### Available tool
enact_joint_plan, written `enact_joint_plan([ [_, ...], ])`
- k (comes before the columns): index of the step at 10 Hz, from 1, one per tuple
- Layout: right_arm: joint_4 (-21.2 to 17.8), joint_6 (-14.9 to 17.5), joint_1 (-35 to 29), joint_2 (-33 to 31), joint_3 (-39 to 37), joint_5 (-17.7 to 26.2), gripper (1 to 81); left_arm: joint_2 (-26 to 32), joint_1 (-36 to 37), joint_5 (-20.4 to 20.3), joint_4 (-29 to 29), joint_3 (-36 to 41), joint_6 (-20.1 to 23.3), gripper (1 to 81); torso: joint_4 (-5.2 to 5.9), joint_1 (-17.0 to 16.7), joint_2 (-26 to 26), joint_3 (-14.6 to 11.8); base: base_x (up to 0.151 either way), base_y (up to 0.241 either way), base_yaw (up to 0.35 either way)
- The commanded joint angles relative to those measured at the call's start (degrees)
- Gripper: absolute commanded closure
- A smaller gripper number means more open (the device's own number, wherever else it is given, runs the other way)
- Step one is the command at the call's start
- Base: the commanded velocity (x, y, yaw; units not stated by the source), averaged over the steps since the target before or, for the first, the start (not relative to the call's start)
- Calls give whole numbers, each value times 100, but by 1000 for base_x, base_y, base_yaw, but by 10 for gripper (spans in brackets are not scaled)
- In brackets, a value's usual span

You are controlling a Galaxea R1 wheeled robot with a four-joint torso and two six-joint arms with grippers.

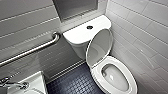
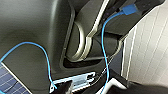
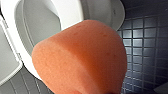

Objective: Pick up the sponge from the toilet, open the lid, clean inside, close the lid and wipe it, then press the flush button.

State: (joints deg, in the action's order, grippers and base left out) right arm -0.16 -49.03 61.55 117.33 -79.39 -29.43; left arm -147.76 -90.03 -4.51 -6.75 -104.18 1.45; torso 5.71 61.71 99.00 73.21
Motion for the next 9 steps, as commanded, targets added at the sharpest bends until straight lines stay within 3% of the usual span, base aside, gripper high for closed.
enact_joint_plan([
  [1, 121, 279, 398, -506, 494, -116, 811, 106, -239, 539, -107, 143, 57, 10, 0, 0, 0, 0, 0, 0, 0],
  [3, 236, 612, 337, -707, 984, 32, 811, 88, -239, 539, -124, 152, 66, 10, 0, 0, 2, 0, 0, 0, 0],
  [5, 227, 1008, -13, -762, 1295, 698, 811, 80, -231, 539, -124, 152, 66, 10, 0, 0, 2, 0, 0, 0, 0],
  [9, 166, 1097, -1049, -595, 1506, 1920, 811, 27, -213, 539, -186, 152, 58, 10, 0, 0, 2, 0, 0, 0, 0],
])
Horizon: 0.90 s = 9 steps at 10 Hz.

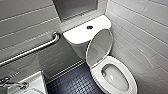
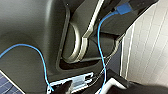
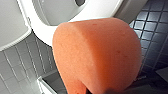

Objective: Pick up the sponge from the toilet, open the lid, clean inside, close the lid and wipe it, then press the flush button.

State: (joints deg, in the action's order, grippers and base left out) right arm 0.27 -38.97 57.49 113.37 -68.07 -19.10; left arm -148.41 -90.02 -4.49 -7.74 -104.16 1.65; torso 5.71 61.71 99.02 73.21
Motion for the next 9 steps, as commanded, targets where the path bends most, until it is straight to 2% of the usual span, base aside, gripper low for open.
enact_joint_plan([
  [1, 54, 83, -987, -128, 401, 1170, 811, 92, -214, 537, -87, 150, 46, 10, 0, 0, 0, 0, 0, 0, 0],
  [3, -158, 83, -1576, 152, 367, 1619, 811, 100, -214, 537, -87, 150, 38, 10, 0, 0, 0, 0, 0, 0, 0],
  [4, -237, 83, -1727, 353, 262, 1681, 811, 100, -205, 537, -79, 159, 38, 10, 0, 0, 0, 0, 0, 0, 0],
  [6, -290, 57, -2112, 698, 41, 1972, 811, 109, -197, 537, -78, 167, 38, 10, 0, 0, 0, 0, 0, 0, 0],
  [9, -308, 39, -3080, 1261, -407, 2552, 811, 109, -179, 537, -78, 167, 38, 10, 0, 0, 0, 0, 0, 0, 0],
])
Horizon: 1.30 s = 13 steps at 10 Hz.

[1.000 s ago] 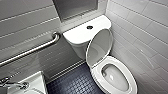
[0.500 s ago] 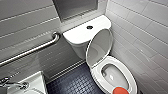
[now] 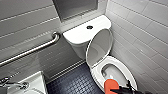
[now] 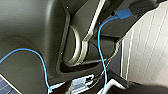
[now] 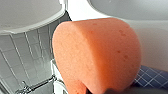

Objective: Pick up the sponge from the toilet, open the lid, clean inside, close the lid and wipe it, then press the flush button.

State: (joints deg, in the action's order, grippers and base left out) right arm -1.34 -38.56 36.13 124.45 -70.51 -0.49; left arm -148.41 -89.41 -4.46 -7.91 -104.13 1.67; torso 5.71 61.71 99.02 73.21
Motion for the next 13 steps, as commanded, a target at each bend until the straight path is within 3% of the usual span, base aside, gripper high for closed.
enact_joint_plan([
  [1, -147, -3, -1207, 414, -398, 752, 811, 100, -240, 534, -61, 157, 35, 10, 0, 0, 0, 0, 0, 0, 0],
  [5, -156, -11, -1841, 1434, -1489, 585, 811, 127, -240, 534, -53, 164, 35, 10, 0, 0, 0, 0, 0, 0, 0],
  [7, -225, -98, -1912, 1786, -1962, 113, 811, 100, -232, 534, -61, 147, 35, 10, 0, 0, 0, 0, 0, 0, 0],
  [9, -305, -424, -1798, 1902, -2212, -320, 811, 118, -240, 534, -17, 130, 35, 10, 0, 0, -2, 0, 0, 0, 0],
  [11, -999, -547, -1535, 1875, -2597, -882, 811, 118, -231, 543, -26, 156, 26, 10, 0, 0, -2, 0, 0, 0, 0],
  [13, -1000, -574, -1131, 1832, -2564, -1129, 811, 127, -266, 534, -17, 121, 26, 10, 0, 0, -2, 0, 0, 0, 0],
])
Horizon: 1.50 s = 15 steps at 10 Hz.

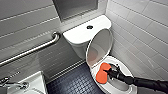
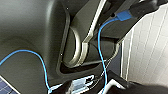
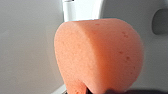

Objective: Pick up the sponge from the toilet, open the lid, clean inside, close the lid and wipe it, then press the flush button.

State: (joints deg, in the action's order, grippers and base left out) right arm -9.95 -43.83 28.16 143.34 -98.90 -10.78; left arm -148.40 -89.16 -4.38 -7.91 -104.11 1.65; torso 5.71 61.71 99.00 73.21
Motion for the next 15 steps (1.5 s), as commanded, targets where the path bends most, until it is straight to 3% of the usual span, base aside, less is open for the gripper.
enact_joint_plan([
  [1, -69, -21, -96, -205, 554, -126, 811, 125, -299, 526, -9, 119, 29, 10, 0, 0, 0, 0, 0, 0, 0],
  [6, 54, -12, 1020, -1330, 1629, -723, 811, 117, -291, 526, -61, 136, 38, 10, 0, 0, 0, 0, 0, 0, 0],
  [15, 125, -3, 3208, -2807, 2429, -2534, 811, 161, -291, 534, -88, 145, 38, 10, 0, 0, 0, 0, 0, 0, 0],
])
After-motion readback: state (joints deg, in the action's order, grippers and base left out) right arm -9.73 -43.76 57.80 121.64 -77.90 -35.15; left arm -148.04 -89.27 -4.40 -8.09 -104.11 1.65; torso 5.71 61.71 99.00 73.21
